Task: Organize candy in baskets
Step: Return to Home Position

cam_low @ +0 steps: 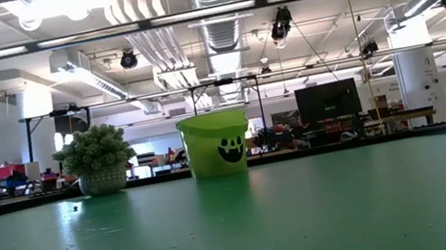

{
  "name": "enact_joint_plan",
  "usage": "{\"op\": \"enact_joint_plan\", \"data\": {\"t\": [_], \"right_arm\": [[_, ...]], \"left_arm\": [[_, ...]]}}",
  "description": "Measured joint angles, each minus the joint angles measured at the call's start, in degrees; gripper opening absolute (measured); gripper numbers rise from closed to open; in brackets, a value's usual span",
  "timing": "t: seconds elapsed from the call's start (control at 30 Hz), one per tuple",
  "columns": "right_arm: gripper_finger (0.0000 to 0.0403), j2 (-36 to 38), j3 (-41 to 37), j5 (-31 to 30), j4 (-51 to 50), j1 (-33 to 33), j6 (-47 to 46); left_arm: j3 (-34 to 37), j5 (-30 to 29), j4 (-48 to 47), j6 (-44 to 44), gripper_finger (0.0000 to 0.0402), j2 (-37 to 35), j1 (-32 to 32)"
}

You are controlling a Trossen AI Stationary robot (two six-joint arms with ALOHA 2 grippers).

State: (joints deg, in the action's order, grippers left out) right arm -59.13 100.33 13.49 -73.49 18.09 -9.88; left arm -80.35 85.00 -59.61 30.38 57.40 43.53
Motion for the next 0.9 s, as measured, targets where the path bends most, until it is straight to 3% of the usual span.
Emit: {"op": "enact_joint_plan", "data": {"t": [0.07, 0.23, 0.3, 0.47, 0.9], "right_arm": [[0.0114, 2.28, -0.56, 3.88, 2.5, 0.04, 4.13], [0.0107, 8.9, -5.17, 21.5, 11.02, 0.0, 17.22], [0.0105, 12.43, -8.5, 24.11, 11.9, 0.0, 19.66], [0.01, 22.81, -21.0, 22.94, 16.84, 0.04, 16.59], [0.0102, 53.41, -64.33, 5.54, 54.91, 0.04, -0.75]], "left_arm": [[1.5, 0.04, 0.09, -0.25, 0.0144, -1.24, 0.0], [4.75, 0.08, 0.08, -0.17, 0.0144, -3.48, 0.0], [6.85, 0.69, 0.08, 1.49, 0.0144, -4.67, 0.0], [13.13, 4.94, -0.13, 6.57, 0.0144, -6.9, 0.0], [22.09, 4.98, 0.25, 14.51, 0.0144, -7.25, 0.02]]}}
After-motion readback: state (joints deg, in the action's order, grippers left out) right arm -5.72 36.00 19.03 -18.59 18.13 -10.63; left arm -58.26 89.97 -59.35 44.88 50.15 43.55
